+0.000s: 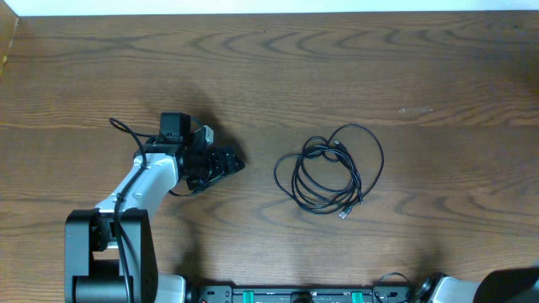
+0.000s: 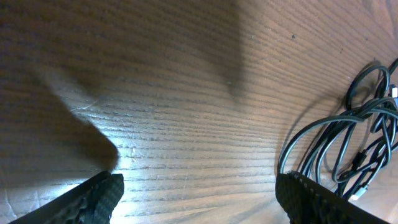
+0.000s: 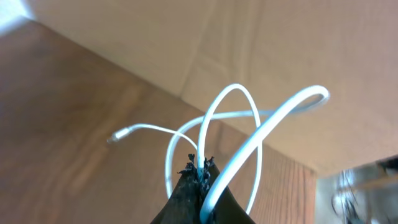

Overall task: Untangle cables
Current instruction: 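Carry the white cable off the table to the right with the right gripper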

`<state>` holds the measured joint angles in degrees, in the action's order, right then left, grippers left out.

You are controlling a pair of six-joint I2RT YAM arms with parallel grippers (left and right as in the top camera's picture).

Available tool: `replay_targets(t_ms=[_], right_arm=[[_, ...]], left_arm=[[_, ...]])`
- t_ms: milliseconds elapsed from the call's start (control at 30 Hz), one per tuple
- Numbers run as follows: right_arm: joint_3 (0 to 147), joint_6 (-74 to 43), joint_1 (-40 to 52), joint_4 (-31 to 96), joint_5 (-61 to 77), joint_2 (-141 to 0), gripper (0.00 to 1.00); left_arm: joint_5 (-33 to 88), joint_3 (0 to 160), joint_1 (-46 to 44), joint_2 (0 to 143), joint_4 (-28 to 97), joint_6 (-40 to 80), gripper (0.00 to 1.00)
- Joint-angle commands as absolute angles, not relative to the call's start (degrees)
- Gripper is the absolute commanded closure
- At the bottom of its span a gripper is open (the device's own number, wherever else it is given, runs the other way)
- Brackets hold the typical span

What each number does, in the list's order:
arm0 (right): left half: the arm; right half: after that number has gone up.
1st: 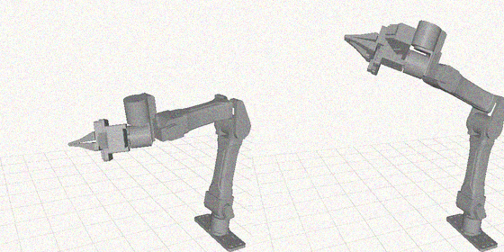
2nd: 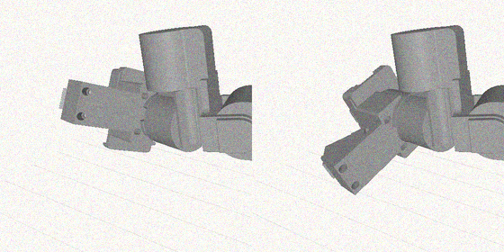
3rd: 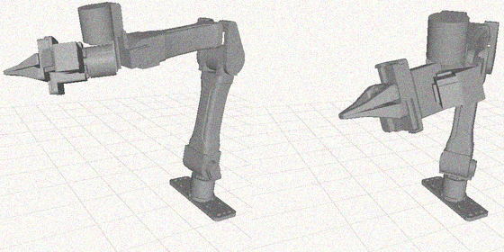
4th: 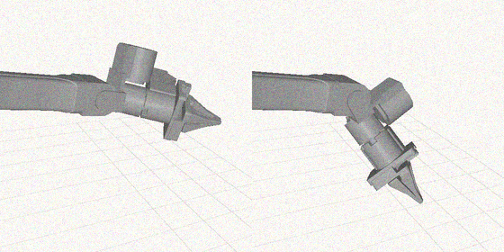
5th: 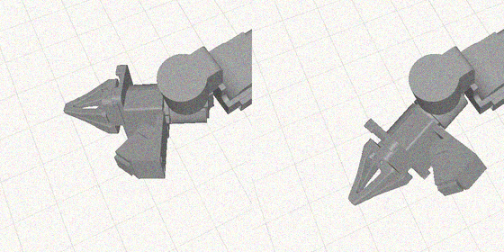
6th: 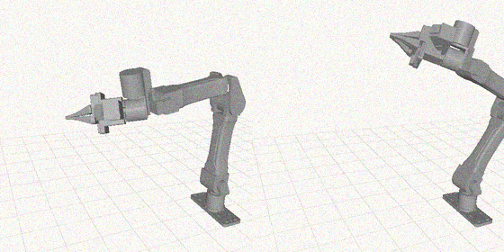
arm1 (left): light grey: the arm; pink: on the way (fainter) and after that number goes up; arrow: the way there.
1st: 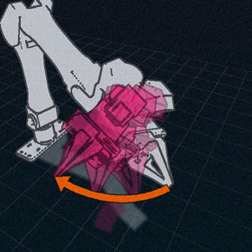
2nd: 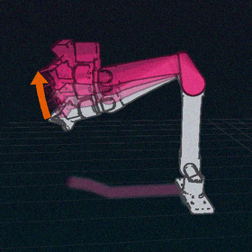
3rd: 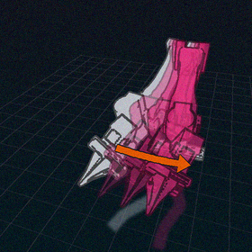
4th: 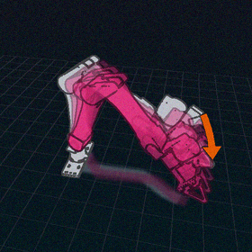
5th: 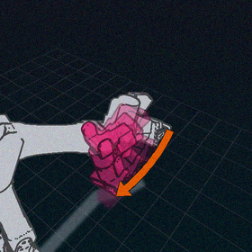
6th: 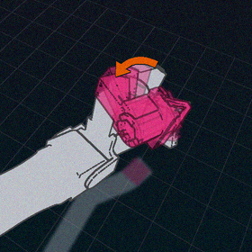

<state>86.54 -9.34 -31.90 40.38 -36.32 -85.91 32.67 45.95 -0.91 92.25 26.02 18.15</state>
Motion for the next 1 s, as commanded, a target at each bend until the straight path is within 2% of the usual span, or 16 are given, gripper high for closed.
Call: replay_targets(t_ms=[0, 200, 333, 433, 533, 633, 667, 733, 800, 833, 867, 933, 967], right_arm=[[86.87, -8.08, -39.24, 38.61, -27.09, -91.46, 0.98], [86.87, -2.52, -48.8, 33.76, -24.53, -100.55, 0.99], [86.87, 2.33, -52.93, 28.6, -14.92, -104.44, 0.99], [86.87, 10.2, -54.83, 22.46, -6.5, -105.69, 0.99], [86.87, 17.02, -56.18, 18.26, -8.75, -105.89, 0.99], [86.87, 14.85, -58.52, 16.49, -10.96, -106.17, 0.98], [86.87, 13.02, -59.31, 16.88, -10.2, -106.48, 0.94], [86.87, 8.93, -60.97, 18.87, -6.11, -107.28, 0.7], [86.87, 7.75, -62.7, 21.52, 0.78, -109.01, 0.53], [86.87, 7.75, -63.09, 22.5, 2.24, -109.58, 0.39], [86.87, 7.73, -63.44, 24.05, 3.25, -109.93, 0.16], [86.87, 6.7, -63.33, 25.12, 3.7, -109.62, 0.14], [86.87, 5.45, -63.13, 25.17, 4.05, -109.3, 0.05]], left_arm=[[32.34, 46.19, -0.78, 91.55, 26.33, 17.82, 0.15], [32.34, 46.19, -0.78, 91.55, 26.33, 17.82, 0.15], [32.34, 46.19, -0.78, 91.55, 26.33, 17.82, 0.15], [32.34, 46.19, -0.78, 91.55, 26.33, 17.82, 0.15], [32.34, 46.19, -0.78, 91.55, 26.33, 17.82, 0.15], [32.34, 46.19, -0.78, 91.55, 26.33, 17.82, 0.15], [32.34, 46.19, -0.78, 91.55, 26.33, 17.82, 0.15], [32.34, 46.19, -0.78, 91.55, 26.33, 17.82, 0.15], [32.34, 46.19, -0.78, 91.55, 26.33, 17.82, 0.15], [32.34, 46.19, -0.78, 91.55, 26.33, 17.82, 0.15], [32.34, 46.19, -0.78, 91.55, 26.33, 17.82, 0.15], [32.34, 46.19, -0.78, 91.55, 26.33, 17.82, 0.15], [32.34, 46.19, -0.78, 91.55, 26.33, 17.82, 0.15]])
